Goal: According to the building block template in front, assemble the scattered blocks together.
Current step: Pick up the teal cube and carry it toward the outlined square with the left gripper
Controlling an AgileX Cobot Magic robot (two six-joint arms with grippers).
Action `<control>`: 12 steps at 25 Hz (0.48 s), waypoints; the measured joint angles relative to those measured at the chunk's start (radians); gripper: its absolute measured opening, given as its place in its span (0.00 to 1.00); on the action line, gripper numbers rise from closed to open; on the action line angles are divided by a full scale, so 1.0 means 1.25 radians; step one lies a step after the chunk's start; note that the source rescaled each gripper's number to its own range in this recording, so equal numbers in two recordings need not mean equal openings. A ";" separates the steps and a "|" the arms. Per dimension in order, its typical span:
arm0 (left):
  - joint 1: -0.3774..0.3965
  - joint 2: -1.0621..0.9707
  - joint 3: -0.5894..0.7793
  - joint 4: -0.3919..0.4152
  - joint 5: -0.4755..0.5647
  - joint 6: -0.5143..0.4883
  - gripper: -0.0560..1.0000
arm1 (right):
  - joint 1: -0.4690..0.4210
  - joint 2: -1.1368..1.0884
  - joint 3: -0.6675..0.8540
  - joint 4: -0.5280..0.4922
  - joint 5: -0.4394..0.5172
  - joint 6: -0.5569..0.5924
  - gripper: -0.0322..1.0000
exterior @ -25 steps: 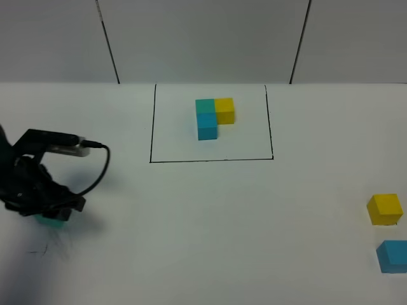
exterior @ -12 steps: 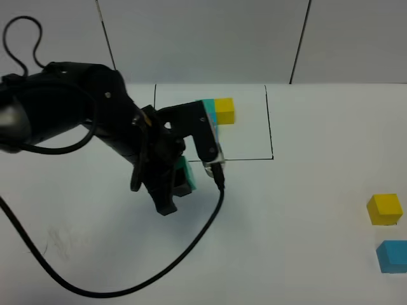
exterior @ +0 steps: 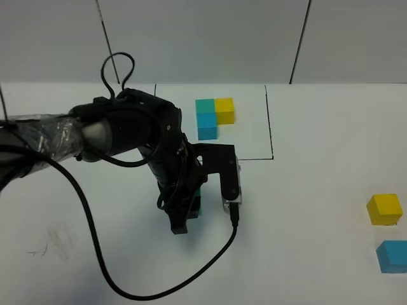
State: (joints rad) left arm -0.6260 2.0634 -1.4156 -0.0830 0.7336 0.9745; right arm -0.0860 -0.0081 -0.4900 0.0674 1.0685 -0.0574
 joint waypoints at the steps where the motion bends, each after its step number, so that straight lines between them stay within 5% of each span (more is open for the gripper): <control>1: 0.000 0.015 0.000 0.004 -0.004 0.001 0.05 | 0.000 0.000 0.000 0.000 0.000 0.000 0.03; 12: 0.000 0.085 -0.005 0.009 -0.033 0.018 0.05 | 0.000 0.000 0.000 0.000 0.000 0.000 0.03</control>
State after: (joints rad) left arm -0.6264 2.1700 -1.4219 -0.0712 0.6920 0.9966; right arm -0.0860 -0.0081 -0.4900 0.0674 1.0685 -0.0574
